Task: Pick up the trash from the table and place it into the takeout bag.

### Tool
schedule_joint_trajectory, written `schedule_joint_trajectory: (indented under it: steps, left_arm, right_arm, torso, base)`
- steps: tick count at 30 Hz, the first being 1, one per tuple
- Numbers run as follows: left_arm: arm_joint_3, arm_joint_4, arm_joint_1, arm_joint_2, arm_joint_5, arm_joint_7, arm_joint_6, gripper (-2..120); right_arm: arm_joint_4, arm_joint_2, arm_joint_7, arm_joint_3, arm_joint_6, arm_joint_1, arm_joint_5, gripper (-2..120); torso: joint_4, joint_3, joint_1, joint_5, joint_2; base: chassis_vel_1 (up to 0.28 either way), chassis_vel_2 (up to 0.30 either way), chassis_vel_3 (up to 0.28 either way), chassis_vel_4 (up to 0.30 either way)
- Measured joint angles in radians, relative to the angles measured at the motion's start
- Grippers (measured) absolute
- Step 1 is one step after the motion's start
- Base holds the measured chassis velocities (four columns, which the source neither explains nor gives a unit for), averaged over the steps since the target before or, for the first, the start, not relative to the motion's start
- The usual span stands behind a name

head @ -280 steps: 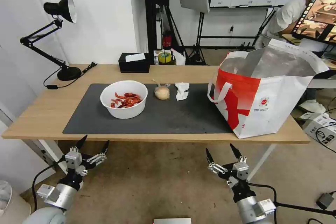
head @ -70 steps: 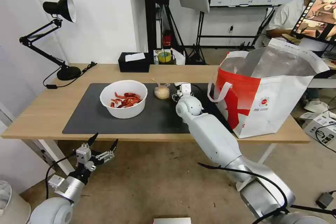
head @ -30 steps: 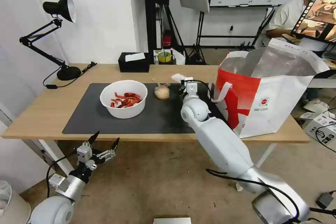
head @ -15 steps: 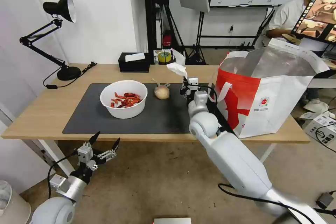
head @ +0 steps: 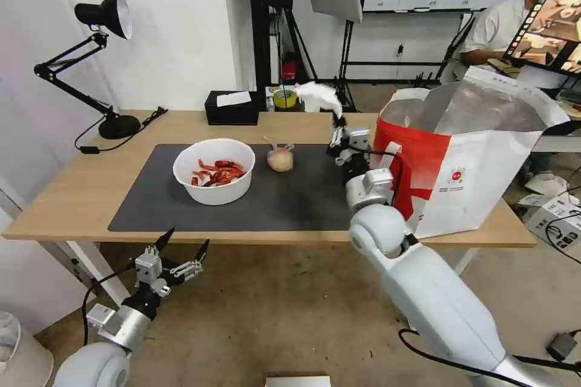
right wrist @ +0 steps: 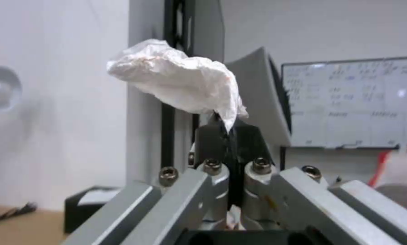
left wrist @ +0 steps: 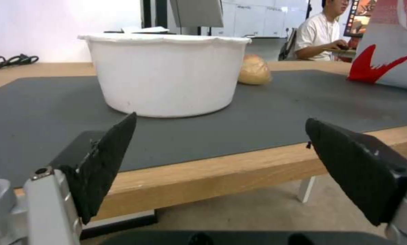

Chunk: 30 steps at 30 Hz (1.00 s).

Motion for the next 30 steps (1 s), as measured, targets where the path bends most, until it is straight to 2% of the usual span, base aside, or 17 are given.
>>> schedule_joint_trajectory:
  steps: [5, 13, 15, 21, 23, 30]
  left_arm:
    - [0.000, -0.003, 0.003, 0.000, 0.003, 0.000, 0.000, 100]
    - [0.013, -0.015, 0.003, -0.014, 0.026, 0.000, 0.002, 100]
    - [0.015, -0.022, 0.004, -0.019, 0.036, -0.001, 0.004, 100]
    - [0.011, -0.039, 0.007, 0.006, 0.025, -0.002, 0.009, 100]
    - [0.006, -0.042, 0.005, 0.035, 0.016, -0.002, 0.017, 100]
    - [0.017, -0.037, -0.008, 0.029, 0.015, -0.003, 0.024, 100]
  right_arm:
    - [0.079, -0.024, 0.038, 0.053, -0.002, -0.025, -0.012, 0]
    - [0.159, -0.073, 0.165, 0.144, -0.090, -0.054, 0.045, 0]
    - [0.183, -0.096, 0.225, 0.169, -0.145, -0.061, 0.110, 0]
    - [0.200, -0.122, 0.265, 0.213, -0.187, -0.069, 0.211, 0]
    - [0.205, -0.142, 0.293, 0.229, -0.214, -0.079, 0.272, 0]
    - [0.227, -0.205, 0.337, 0.227, -0.265, -0.077, 0.354, 0]
  torso:
    - [-0.0001, 0.000, 0.000, 0.0001, 0.000]
    - [-0.0001, 0.000, 0.000, 0.0000, 0.000]
    - [-0.0001, 0.000, 0.000, 0.0000, 0.000]
    - [0.0000, 0.000, 0.000, 0.0000, 0.000]
    - [0.0000, 0.000, 0.000, 0.0002, 0.000]
    - [-0.0002, 0.000, 0.000, -0.0002, 0.000]
  base:
    - [0.000, 0.000, 0.000, 0.000]
    - [0.000, 0.000, 0.000, 0.000]
    - [0.000, 0.000, 0.000, 0.000]
    - [0.000, 0.000, 0.000, 0.000]
    - [0.000, 0.000, 0.000, 0.000]
    - [0.000, 0.000, 0.000, 0.000]
